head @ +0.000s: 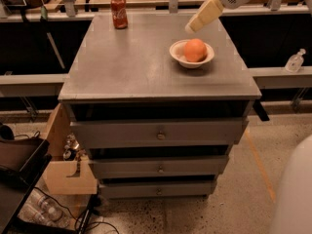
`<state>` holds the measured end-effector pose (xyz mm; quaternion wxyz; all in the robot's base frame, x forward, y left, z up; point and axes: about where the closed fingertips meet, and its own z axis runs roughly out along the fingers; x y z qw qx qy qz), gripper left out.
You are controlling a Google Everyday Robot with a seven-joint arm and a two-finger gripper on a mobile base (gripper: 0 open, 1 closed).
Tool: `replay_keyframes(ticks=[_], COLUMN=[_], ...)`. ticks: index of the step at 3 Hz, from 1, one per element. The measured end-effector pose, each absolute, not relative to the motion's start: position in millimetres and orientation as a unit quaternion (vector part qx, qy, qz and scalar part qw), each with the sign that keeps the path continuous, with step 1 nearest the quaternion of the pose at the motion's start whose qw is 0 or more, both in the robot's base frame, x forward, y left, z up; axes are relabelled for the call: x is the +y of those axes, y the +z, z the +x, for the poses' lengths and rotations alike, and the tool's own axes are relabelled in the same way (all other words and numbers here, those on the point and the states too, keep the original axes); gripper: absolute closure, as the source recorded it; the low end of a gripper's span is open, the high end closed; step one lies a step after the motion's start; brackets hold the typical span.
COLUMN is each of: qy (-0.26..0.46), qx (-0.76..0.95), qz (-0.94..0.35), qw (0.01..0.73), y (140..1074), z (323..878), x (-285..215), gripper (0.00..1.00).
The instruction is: Pick orange from paper bowl and place on counter
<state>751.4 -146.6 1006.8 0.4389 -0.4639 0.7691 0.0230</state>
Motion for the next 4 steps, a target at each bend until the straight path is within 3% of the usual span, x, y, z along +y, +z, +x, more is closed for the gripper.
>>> replay_keyframes(ticks=[3,4], qy=[0.078,0.095], qx=[0.801,0.806], qz=[-0.439,-0.437], qw=[0.400,0.388], y=[930,913], z=[773,773], x=[-160,-157], gripper=[0.00,0.18])
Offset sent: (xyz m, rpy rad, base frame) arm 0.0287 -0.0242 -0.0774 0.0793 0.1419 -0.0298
